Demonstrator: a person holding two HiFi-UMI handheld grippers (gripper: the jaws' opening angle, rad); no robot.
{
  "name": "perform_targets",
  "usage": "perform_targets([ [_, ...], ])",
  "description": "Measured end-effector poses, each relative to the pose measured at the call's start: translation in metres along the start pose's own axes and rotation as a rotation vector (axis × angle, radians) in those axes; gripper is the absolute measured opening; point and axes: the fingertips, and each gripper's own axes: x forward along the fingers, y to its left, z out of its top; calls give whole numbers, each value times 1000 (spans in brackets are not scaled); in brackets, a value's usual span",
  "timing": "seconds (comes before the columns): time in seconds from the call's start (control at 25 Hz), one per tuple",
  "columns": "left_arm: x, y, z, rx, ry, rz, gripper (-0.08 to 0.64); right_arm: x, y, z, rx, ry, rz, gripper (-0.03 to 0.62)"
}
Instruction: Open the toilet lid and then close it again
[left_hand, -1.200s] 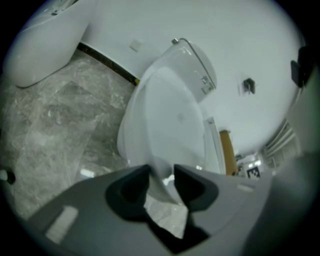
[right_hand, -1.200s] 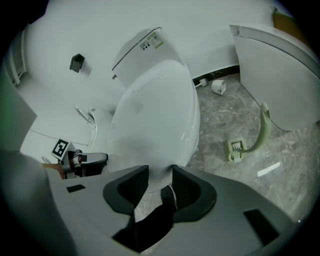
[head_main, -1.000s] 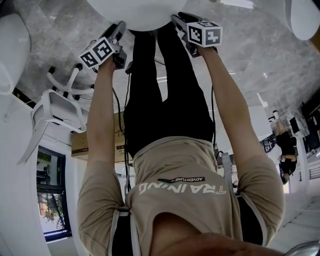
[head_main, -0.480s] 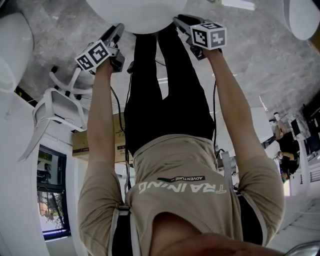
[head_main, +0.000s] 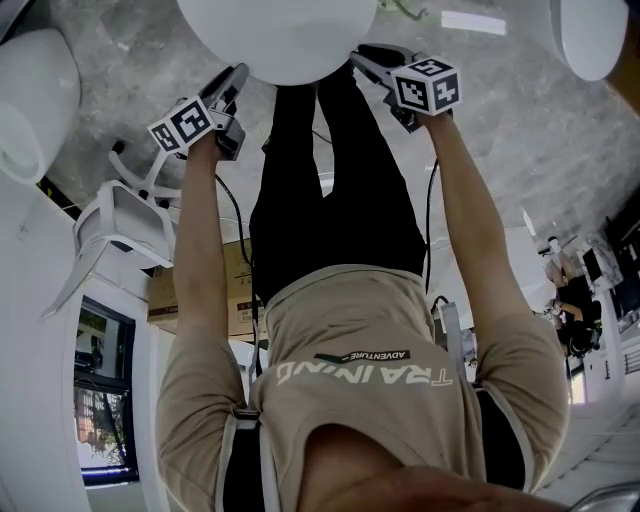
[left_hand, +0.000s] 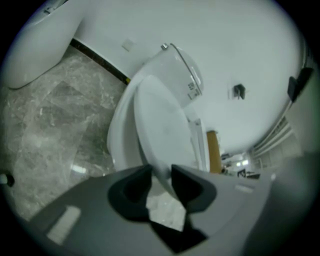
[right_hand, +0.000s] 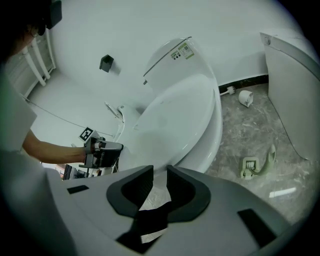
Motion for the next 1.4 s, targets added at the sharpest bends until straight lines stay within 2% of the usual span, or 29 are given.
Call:
perform_targets([
  [0.28,-21,-39,20,-12,-15,-81,124,-34,22,29,-55,-59,72,87],
  [0.48,-43,-65,44,-17,-47,-168,132,-54,46,58,-147,-100,111,87],
  [0.68,-61,-91,67,14,-59,-213,147,-74,66,87,-263,-112,98,87],
  [1.04,-76,-114,99,10,-72,-251,160,-89,86,126,-346,-153,47,80],
  [1.12,-78,-116,110,1,-75,-268,161,-88,88,138,-353,-159,46,78],
  [1.28,-87,-105,137,-18,-69,-288,166,-70,97,162,-311,-155,58,77],
  [1.4,-90,-115,155,-33,-87,-311,167,-73,106,177,-326,-154,31,52],
])
